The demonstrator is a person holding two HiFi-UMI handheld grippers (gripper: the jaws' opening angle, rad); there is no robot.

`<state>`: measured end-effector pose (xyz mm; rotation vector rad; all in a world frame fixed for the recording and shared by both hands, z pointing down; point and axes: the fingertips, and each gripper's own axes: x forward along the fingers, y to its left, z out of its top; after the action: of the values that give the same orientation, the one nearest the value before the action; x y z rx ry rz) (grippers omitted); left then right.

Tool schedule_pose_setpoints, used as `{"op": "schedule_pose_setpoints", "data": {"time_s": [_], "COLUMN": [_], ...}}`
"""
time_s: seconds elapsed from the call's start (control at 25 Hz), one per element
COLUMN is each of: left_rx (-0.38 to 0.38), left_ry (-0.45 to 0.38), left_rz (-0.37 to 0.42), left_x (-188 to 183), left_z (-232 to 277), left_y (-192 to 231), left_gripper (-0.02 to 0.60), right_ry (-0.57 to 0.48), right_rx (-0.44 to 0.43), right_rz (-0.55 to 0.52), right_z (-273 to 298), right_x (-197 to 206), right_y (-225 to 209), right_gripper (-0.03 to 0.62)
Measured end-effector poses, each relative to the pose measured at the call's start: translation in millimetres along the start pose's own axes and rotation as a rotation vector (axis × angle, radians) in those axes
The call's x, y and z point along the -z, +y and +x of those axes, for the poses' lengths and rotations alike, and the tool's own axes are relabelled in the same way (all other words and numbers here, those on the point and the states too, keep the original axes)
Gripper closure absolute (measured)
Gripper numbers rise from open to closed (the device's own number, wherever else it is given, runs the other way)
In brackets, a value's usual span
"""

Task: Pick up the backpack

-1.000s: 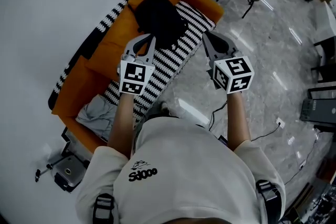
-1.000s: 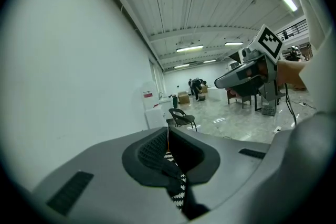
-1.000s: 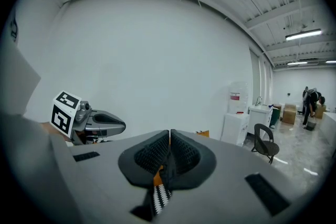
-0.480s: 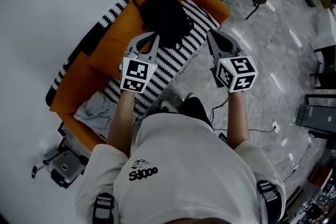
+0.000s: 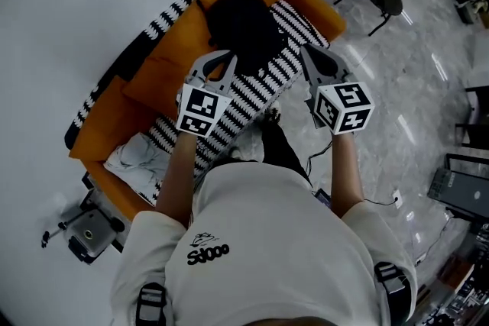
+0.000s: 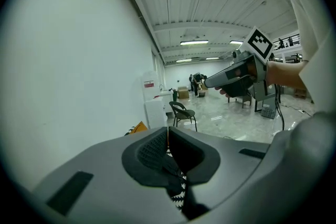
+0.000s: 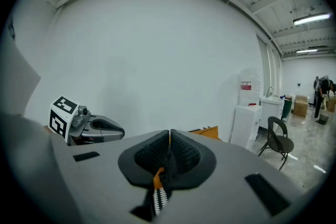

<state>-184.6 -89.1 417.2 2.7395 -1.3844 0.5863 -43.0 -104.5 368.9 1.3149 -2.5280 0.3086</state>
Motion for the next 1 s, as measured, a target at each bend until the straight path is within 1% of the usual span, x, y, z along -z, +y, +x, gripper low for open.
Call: {"op": "schedule_pose_setpoints", "data": {"time_s": [0.16,0.32,0.48,0.76,1.0], "left_rx": [-0.018,-0.022,-0.024,-0.035,-0.074], "left_ry": [0.013,0.044,0.09,0.178,0.209], "left_rz": [-0.031,-0.073,-0.076,-0.121,-0.165], "left_x": [-3,2,15,40,54], "left_z": [38,84,129,197,251], "left_y": [12,27,37,55,72], "left_gripper": [0.557,0.557,0.557,0.557,0.557], "right_ry": [0.019,0.049,0.075,0.129,0.165], "right_rx": [-0.036,-0.072,-0.098,-0.145,-0.18], "right_rz": [0.015,0.026,0.05,0.058,0.06], "right_z": [33,70,105,151,185], "right_x": [-1,3,12,28,39], "right_y": [-36,-73,-108,-158,-198], "right_gripper": [0.557,0.557,0.557,0.557,0.557]}}
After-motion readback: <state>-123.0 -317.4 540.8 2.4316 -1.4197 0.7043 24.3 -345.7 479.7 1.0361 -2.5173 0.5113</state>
